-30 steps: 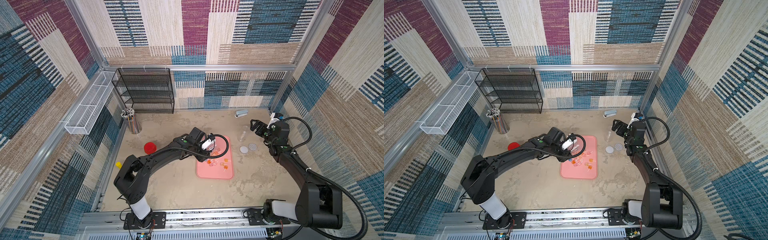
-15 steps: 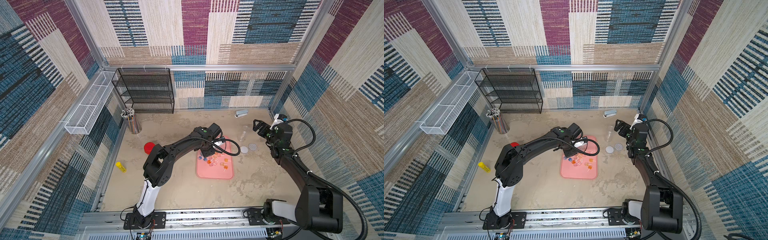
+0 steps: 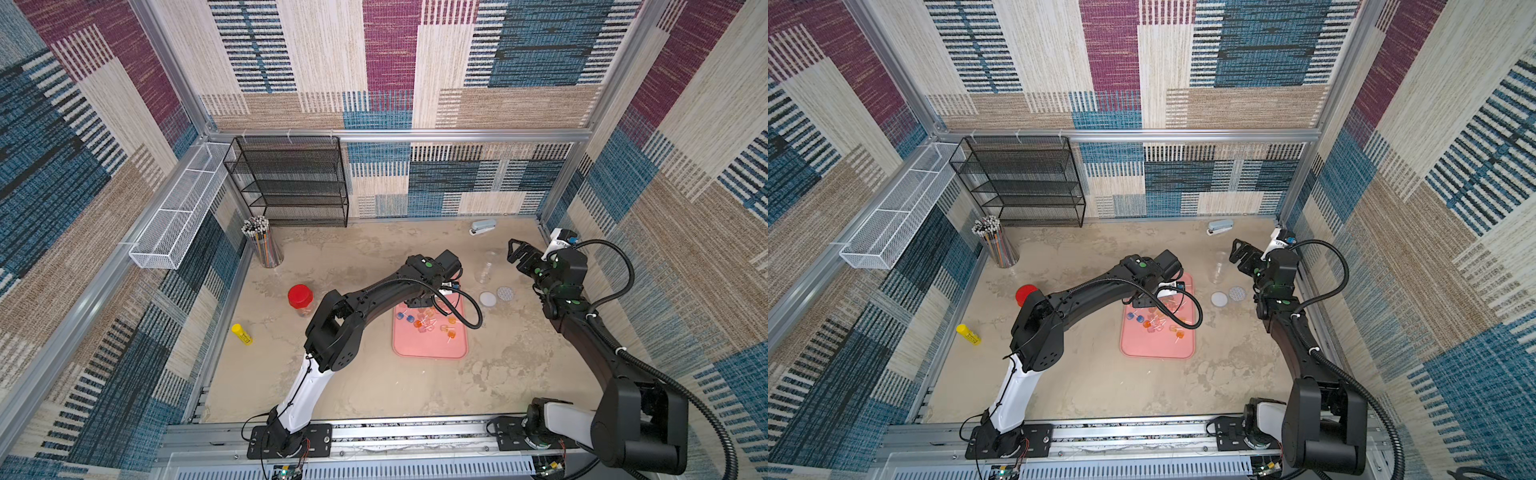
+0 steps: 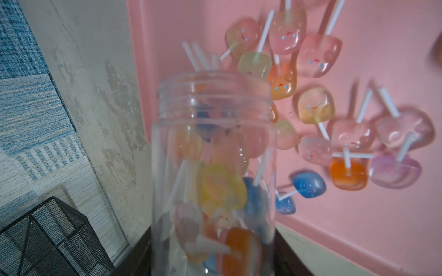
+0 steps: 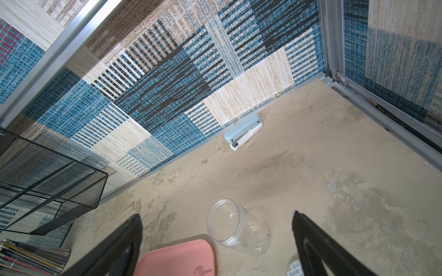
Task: Pour the candies out of the jar
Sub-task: 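Pour the candies out of the jar onto the tray.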
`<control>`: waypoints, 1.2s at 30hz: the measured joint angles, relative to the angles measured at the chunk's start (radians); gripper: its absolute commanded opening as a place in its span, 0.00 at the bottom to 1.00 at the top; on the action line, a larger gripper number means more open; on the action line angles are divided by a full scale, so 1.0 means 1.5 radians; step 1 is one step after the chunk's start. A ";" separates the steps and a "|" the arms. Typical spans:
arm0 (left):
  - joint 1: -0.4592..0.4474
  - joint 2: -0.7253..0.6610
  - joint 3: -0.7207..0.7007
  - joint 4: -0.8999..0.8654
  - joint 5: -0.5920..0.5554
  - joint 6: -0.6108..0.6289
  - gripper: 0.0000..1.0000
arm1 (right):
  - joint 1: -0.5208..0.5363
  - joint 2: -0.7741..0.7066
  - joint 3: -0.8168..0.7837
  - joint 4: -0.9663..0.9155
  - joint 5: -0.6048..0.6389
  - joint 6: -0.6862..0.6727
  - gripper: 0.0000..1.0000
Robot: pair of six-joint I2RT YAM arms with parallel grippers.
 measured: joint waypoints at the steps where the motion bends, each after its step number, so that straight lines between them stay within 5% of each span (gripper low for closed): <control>1: -0.001 -0.003 -0.001 -0.002 -0.001 0.008 0.00 | 0.000 -0.001 0.000 0.000 0.000 0.000 1.00; 36: -0.033 -0.104 -0.236 0.056 -0.188 0.169 0.00 | 0.000 -0.003 -0.002 0.004 -0.005 0.005 1.00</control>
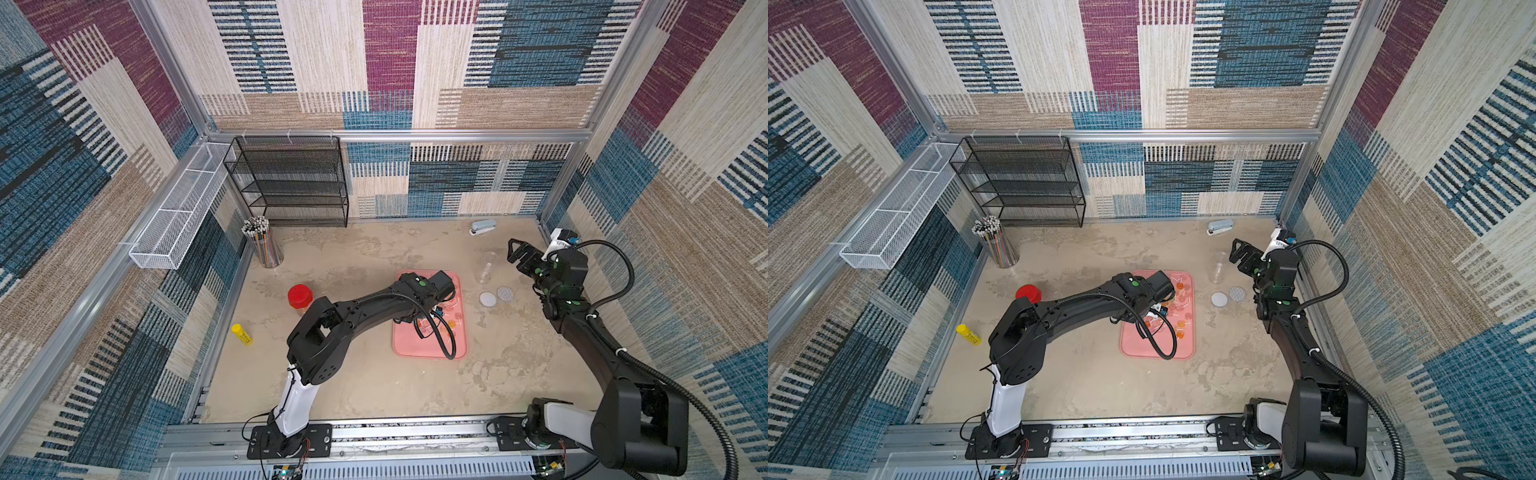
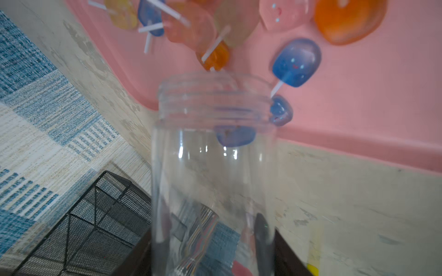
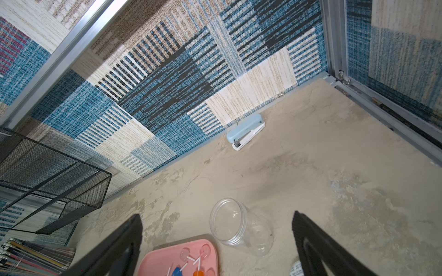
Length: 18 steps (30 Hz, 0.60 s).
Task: Pour the candies out of the jar
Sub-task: 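Pour the candies out of the jar onto the tray.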
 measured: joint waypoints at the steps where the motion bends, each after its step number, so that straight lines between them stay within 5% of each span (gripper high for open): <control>1: -0.002 0.003 -0.014 0.014 -0.012 0.008 0.00 | 0.000 -0.001 0.000 0.000 0.000 0.000 1.00; 11: -0.015 -0.051 -0.042 0.067 -0.061 0.036 0.00 | 0.000 -0.001 0.000 0.001 0.000 0.000 1.00; 18: -0.001 -0.074 -0.030 0.074 0.002 -0.005 0.00 | 0.000 0.002 0.001 0.000 -0.028 0.003 1.00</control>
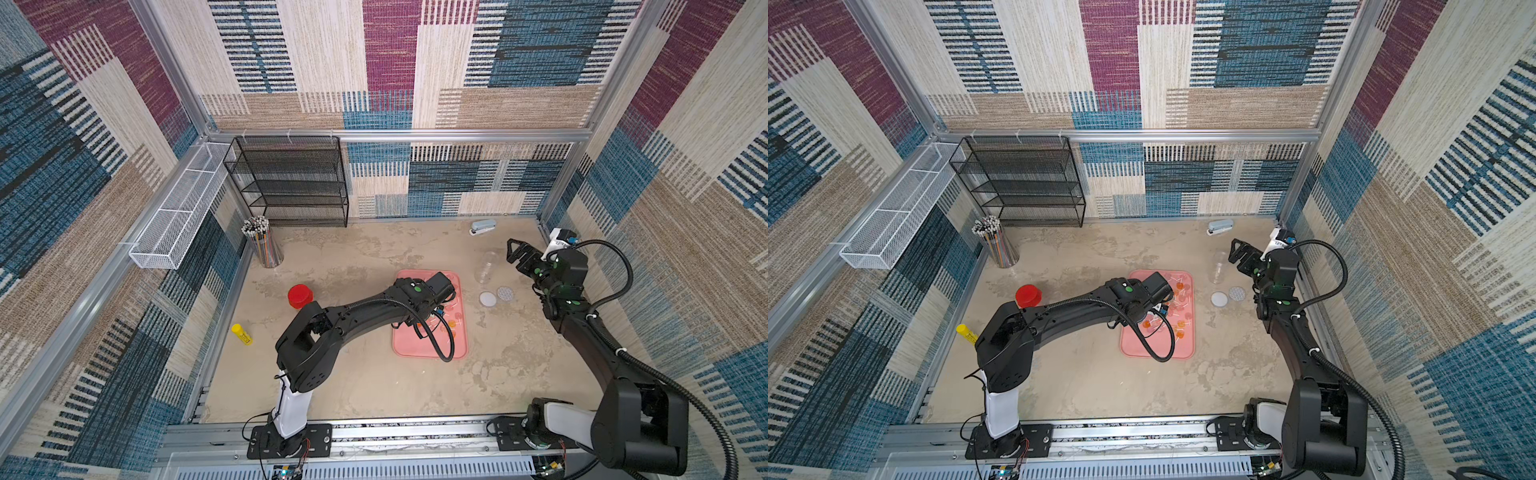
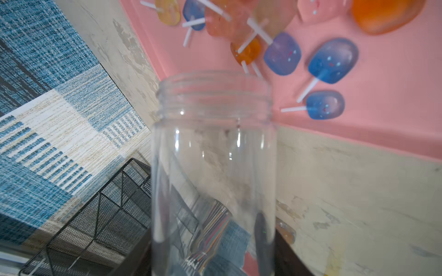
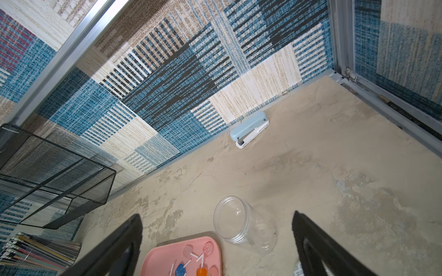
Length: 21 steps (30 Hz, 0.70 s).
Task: Pour the candies out of the jar
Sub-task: 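Pour the candies out of the jar onto the tray.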
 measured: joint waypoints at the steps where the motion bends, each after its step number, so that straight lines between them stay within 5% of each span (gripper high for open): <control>1: 0.004 -0.007 0.005 0.004 0.016 -0.008 0.00 | 0.000 0.001 0.001 0.000 -0.009 0.002 1.00; 13: 0.097 -0.114 -0.011 0.118 0.286 -0.199 0.00 | 0.007 0.008 0.001 0.006 -0.262 0.034 0.98; 21: 0.173 -0.195 -0.109 0.252 0.491 -0.357 0.00 | 0.090 0.043 0.021 0.045 -0.392 0.052 0.98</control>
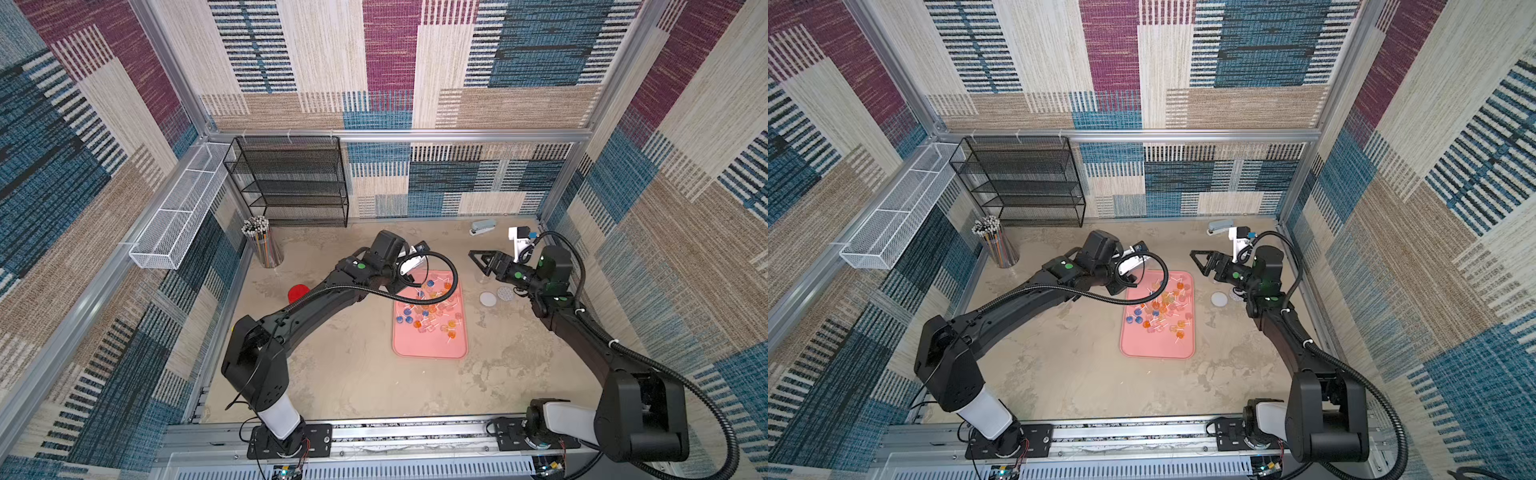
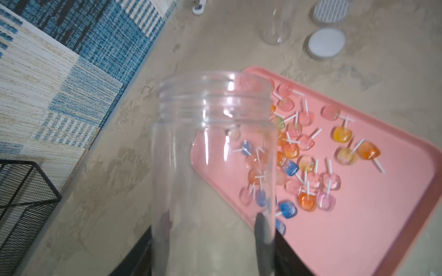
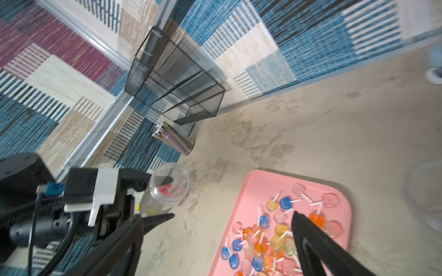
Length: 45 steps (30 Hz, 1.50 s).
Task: Pour the candies out of the jar
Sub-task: 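Pour the candies out of the jar onto the tray, then place the jar at the center of the board.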
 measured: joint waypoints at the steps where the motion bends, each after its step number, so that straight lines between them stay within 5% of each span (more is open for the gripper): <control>1: 0.001 -0.008 -0.013 0.017 0.015 -0.011 0.00 | 0.008 0.010 0.007 0.007 -0.015 0.002 0.98; 23: 0.001 -0.031 -0.076 0.114 0.138 -0.080 0.00 | 0.154 0.139 0.113 0.012 -0.091 -0.016 0.97; 45: 0.000 -0.052 -0.109 0.120 0.152 -0.080 0.00 | 0.190 0.183 0.138 0.036 -0.113 0.035 0.63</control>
